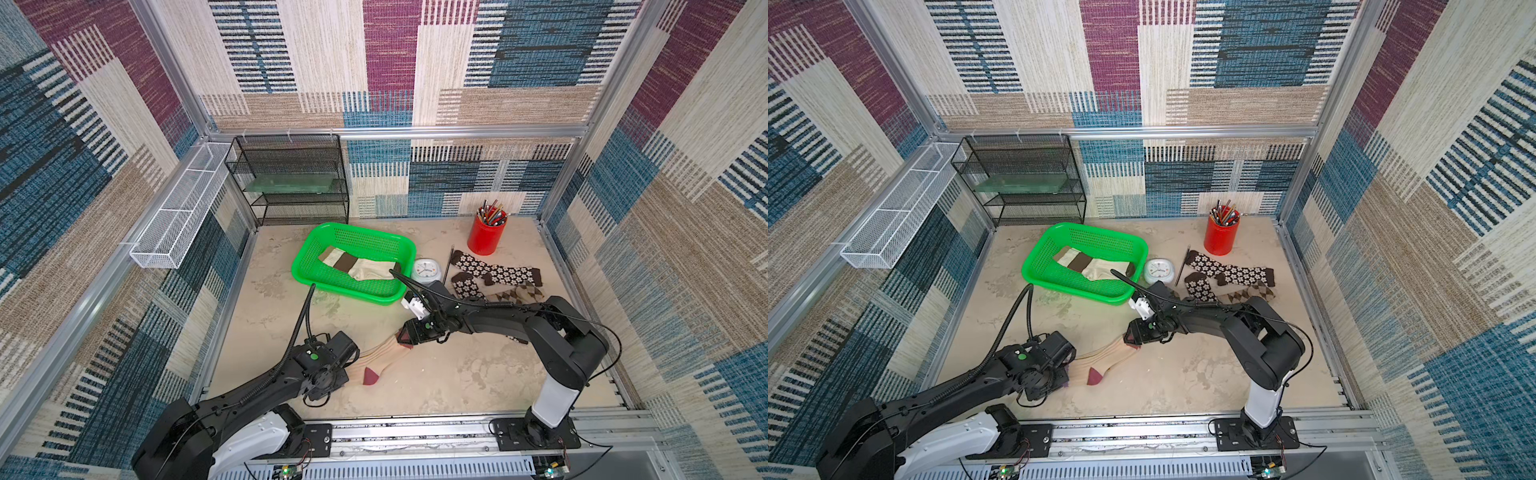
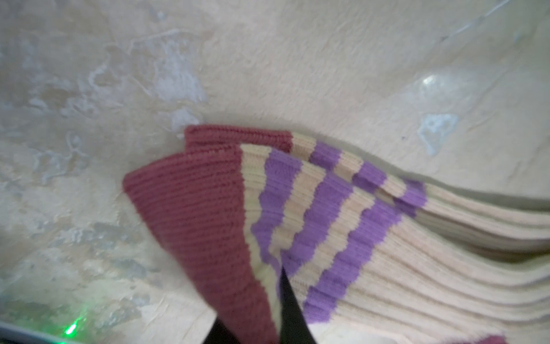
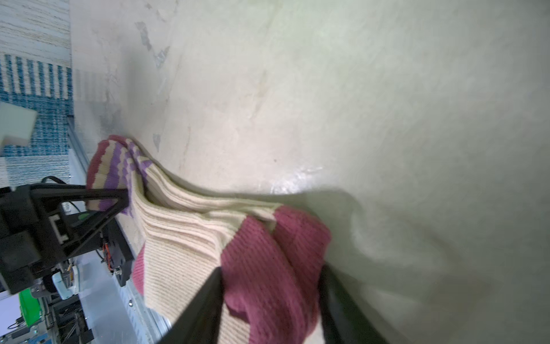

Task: Place the socks together as a pair
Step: Pick up a pair of socks from the center of the board.

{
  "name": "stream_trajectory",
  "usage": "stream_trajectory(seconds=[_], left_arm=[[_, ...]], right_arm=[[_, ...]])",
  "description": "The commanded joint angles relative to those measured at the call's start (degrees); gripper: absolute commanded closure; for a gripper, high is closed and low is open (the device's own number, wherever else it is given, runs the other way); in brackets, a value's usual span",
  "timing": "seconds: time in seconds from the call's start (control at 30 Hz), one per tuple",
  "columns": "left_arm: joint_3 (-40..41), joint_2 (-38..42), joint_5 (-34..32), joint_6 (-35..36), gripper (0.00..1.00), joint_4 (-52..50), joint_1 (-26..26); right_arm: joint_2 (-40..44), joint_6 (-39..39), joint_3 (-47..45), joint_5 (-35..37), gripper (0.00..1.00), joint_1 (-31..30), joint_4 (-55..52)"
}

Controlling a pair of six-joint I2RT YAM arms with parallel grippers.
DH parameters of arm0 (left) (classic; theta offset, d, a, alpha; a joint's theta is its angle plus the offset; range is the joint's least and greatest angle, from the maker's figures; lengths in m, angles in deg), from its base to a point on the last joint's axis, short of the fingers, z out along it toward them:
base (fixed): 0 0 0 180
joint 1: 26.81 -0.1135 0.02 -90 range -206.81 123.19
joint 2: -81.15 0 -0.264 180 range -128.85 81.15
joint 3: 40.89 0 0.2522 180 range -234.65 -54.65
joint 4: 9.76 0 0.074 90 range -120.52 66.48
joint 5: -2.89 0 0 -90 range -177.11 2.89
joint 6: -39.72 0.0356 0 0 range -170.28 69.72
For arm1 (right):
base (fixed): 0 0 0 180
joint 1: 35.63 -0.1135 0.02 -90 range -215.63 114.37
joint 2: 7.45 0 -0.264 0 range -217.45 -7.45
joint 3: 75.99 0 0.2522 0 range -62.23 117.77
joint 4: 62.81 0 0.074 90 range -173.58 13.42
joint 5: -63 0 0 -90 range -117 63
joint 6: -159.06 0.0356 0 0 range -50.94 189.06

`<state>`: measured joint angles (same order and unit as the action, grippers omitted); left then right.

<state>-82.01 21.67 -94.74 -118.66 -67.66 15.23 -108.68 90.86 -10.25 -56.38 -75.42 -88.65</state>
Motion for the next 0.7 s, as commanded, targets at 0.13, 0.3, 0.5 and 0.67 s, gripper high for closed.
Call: stream_trajectory(seconds=[0.13, 0.3, 0.5, 0.67], left_arm=[[-2.31, 4.70, -0.20, 1.49, 0.85, -4.33, -0.10], [-14.01, 8.08, -5.19, 5.12, 0.85, -12.65, -0.07], [-34.64, 1.51, -11.91, 15.43, 0.86, -19.18, -1.58], [-47.53, -7.73, -6.73, 27.24, 0.86, -14.65, -12.13]], right_arm=[[4.45, 0.75, -1.56, 2.14, 0.95, -0.14, -2.01], [12.96, 2.59, 1.73, 0.27, 1.00, -0.38, -7.68], [18.08, 6.81, 8.33, 0.46, 1.00, -0.13, -12.90], [13.38, 9.44, 18.42, 1.72, 1.00, 2.10, -14.56]])
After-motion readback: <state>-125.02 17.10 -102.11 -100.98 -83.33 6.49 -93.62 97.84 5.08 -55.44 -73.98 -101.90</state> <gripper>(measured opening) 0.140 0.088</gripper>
